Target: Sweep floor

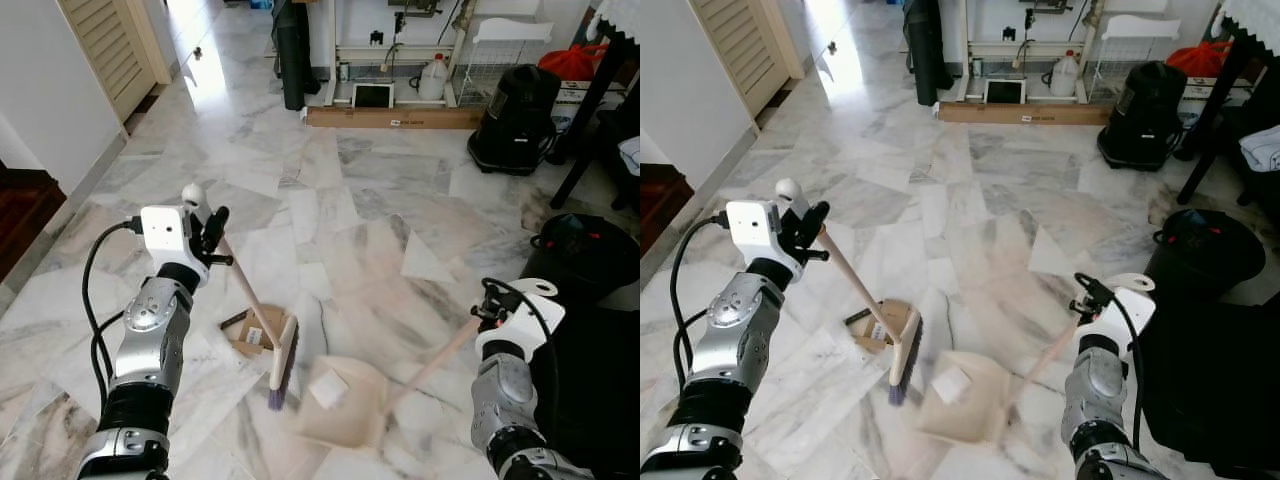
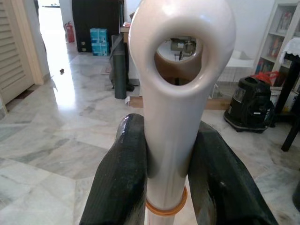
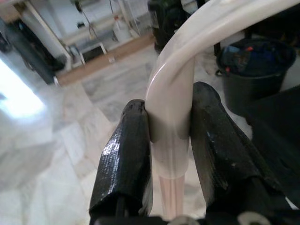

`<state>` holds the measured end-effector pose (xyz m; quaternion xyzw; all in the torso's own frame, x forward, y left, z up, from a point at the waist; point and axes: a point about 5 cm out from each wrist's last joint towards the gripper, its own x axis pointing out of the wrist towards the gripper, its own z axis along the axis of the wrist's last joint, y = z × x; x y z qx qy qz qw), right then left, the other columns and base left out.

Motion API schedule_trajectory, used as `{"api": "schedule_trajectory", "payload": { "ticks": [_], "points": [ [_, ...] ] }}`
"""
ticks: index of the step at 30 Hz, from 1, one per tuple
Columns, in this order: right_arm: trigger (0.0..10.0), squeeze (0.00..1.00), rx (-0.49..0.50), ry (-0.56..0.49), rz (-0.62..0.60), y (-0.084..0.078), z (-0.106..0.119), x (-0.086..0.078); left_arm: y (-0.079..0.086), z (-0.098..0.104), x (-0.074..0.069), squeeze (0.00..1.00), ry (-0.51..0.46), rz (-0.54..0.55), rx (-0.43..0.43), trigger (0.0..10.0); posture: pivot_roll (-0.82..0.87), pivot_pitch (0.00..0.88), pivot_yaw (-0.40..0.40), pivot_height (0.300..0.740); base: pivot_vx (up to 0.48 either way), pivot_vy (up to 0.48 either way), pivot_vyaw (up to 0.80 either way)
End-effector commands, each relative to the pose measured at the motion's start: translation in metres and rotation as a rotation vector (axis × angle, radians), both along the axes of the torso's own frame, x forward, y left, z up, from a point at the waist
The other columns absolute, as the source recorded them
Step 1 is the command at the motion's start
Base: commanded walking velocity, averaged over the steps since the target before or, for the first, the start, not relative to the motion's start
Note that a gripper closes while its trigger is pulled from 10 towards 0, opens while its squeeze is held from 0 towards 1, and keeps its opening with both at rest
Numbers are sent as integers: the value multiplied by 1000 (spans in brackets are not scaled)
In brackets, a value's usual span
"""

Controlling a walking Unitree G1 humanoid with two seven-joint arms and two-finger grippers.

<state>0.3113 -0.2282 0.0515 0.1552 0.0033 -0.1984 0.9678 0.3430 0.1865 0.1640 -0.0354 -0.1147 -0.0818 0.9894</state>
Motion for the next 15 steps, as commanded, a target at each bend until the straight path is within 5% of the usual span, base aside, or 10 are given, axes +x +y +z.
{"api": "schedule_trajectory", "payload": {
  "ticks": [1, 8, 15],
  "points": [
    [10000, 0, 68, -79, -26, -1, 12, 7, 1, 15, 0, 0, -73, 7, 9, 10000, 61, 36, 62, 740, 0, 0, 0],
    [10000, 0, 128, -106, -31, -2, 14, 9, -5, 12, 0, 0, -54, -35, -13, 10000, 64, 30, 61, 740, 0, 0, 0],
    [10000, 0, 153, -118, -14, 1, 14, 10, -5, 14, -1, 0, -34, -92, -135, 10000, 68, 34, 62, 740, 0, 0, 0]
  ]
}}
